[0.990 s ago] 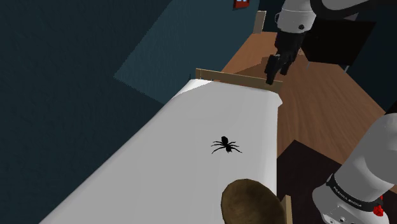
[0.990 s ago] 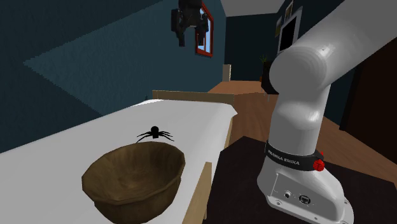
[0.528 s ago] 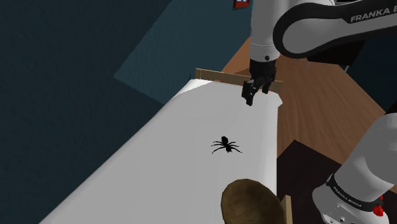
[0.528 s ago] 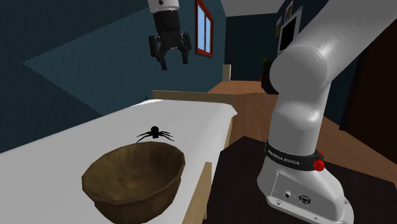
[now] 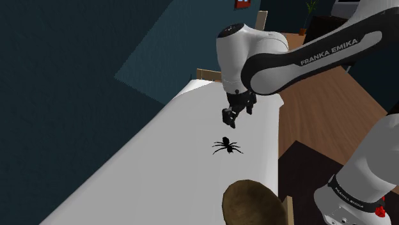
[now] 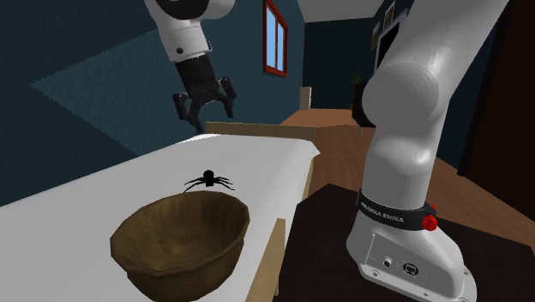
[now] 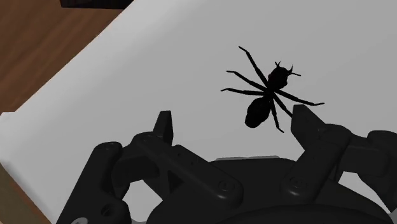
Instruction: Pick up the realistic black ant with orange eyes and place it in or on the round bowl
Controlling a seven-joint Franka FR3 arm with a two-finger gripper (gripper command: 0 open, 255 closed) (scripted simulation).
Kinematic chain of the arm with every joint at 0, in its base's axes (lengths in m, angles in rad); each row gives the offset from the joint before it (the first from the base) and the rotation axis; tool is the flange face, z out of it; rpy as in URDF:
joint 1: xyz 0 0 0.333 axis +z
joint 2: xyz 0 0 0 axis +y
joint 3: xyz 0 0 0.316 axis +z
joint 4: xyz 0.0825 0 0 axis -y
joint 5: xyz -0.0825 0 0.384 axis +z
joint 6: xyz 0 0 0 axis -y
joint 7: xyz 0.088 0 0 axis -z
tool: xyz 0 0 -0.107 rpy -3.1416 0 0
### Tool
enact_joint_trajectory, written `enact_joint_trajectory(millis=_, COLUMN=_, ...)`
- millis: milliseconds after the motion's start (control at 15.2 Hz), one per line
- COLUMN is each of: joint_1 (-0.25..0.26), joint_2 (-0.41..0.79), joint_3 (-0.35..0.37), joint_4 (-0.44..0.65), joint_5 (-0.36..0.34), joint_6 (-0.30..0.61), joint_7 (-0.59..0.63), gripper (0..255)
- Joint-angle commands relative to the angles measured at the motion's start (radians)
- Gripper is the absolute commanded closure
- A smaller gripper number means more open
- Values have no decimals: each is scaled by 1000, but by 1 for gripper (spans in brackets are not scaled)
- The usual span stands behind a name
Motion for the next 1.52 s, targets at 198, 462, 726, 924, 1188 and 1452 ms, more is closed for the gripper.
enact_joint_trajectory(millis=198, joint_1=-2, joint_2=230, joint_3=77, joint_4=79, joint_5=-112, joint_6=27, joint_7=194, gripper=0)
enact_joint_trajectory(millis=462, joint_1=27, joint_2=425, joint_3=93, joint_4=163, joint_5=-218, joint_6=20, joint_7=340, gripper=0)
enact_joint_trajectory(millis=726, joint_1=24, joint_2=441, joint_3=81, joint_4=126, joint_5=-239, joint_6=69, joint_7=353, gripper=0)
enact_joint_trajectory(millis=924, joint_1=20, joint_2=456, joint_3=72, joint_4=101, joint_5=-258, joint_6=106, joint_7=364, gripper=0)
enact_joint_trajectory(millis=1188, joint_1=19, joint_2=459, joint_3=71, joint_4=96, joint_5=-262, joint_6=113, joint_7=367, gripper=0)
enact_joint_trajectory(millis=1452, joint_1=19, joint_2=459, joint_3=71, joint_4=96, joint_5=-262, joint_6=113, joint_7=367, gripper=0)
